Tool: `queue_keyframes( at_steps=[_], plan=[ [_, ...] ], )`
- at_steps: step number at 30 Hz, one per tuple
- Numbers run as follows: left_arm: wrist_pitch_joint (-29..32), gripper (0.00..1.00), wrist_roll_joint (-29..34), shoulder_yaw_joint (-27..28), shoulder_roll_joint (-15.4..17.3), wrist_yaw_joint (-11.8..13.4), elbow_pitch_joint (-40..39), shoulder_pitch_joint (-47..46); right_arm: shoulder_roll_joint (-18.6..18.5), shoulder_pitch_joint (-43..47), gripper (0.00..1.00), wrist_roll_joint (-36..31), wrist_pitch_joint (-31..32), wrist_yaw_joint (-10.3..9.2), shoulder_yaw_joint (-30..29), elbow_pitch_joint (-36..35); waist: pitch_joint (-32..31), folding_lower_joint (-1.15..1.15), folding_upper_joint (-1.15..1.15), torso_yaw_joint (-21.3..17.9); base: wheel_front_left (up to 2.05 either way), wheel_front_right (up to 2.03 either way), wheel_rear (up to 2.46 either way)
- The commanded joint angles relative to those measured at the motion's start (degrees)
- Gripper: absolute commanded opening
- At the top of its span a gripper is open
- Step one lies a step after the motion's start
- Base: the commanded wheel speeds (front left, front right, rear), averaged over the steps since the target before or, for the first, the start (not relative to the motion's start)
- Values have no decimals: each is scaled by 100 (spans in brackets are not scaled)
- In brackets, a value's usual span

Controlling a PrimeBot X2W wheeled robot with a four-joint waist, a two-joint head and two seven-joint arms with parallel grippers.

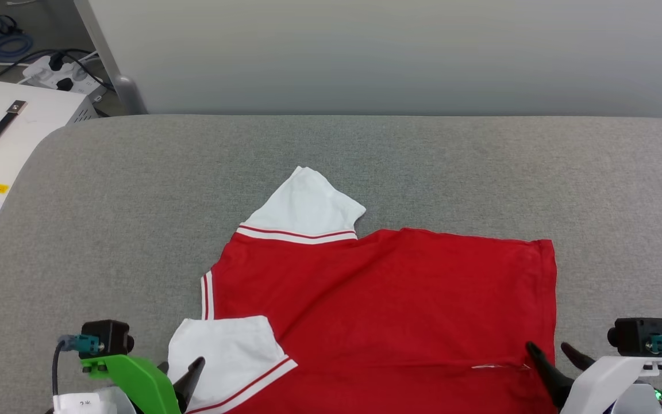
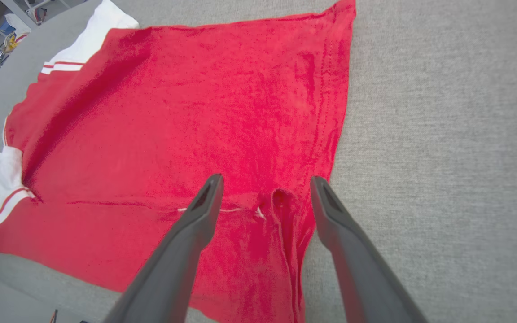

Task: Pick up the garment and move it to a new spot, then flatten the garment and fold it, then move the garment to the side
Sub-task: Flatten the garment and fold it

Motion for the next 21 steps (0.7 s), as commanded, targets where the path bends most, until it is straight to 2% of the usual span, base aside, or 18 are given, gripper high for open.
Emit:
queue_keyframes(
  at_steps=[1, 5, 9, 16, 21],
  plan=[
    [-132, 100, 139, 26, 30, -2, 8, -162, 42, -136, 100, -142, -286, 2, -11, -28, -7, 0, 0, -13, 0, 0, 0],
    [-615, 100, 429, 102, -60, 28, 32, -437, 158, -316, 100, -509, -1146, 2, -144, -89, 36, 0, 0, -29, 0, 0, 0],
    [-1181, 100, 743, 139, -195, -22, 202, -783, 279, -488, 100, -820, -1703, 2, -253, -211, 169, 0, 0, -57, 0, 0, 0],
    [-1970, 100, 1210, 123, -463, -153, 502, -1588, 420, -780, 100, -1273, -2259, 2, -280, -714, 662, 0, 0, -199, 0, 0, 0],
    [-1987, 100, 1370, 52, -526, -361, 768, -2376, 457, -1045, 100, -1385, -2367, 2, -260, -1038, 1213, 0, 0, -321, 0, 0, 0]
  ],
)
